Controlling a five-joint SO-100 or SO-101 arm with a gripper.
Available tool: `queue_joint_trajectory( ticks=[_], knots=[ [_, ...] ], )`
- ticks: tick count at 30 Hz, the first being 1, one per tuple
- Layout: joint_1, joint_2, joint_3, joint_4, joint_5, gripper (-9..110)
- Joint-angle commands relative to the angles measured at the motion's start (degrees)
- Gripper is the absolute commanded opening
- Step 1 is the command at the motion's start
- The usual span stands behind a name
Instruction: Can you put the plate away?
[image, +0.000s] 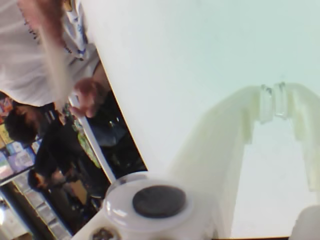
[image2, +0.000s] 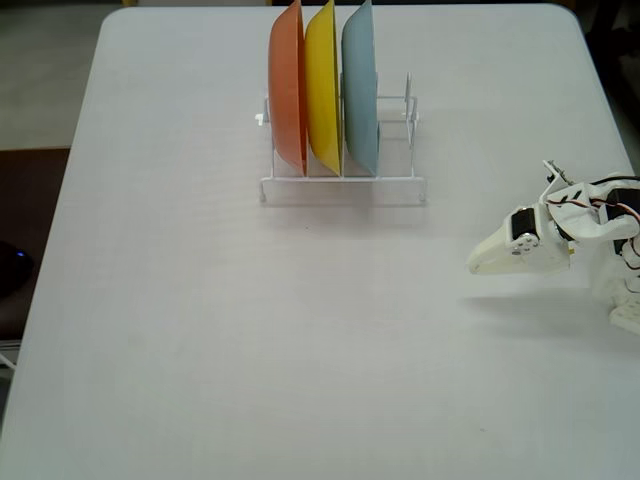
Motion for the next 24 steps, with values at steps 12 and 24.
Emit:
queue_joint_trajectory(
  ticks=[12,24],
  knots=[
    [0.18,1.23,-0.18,0.18,0.0,0],
    [-0.26,1.23,-0.18,0.18,-0.53,1]
  ],
)
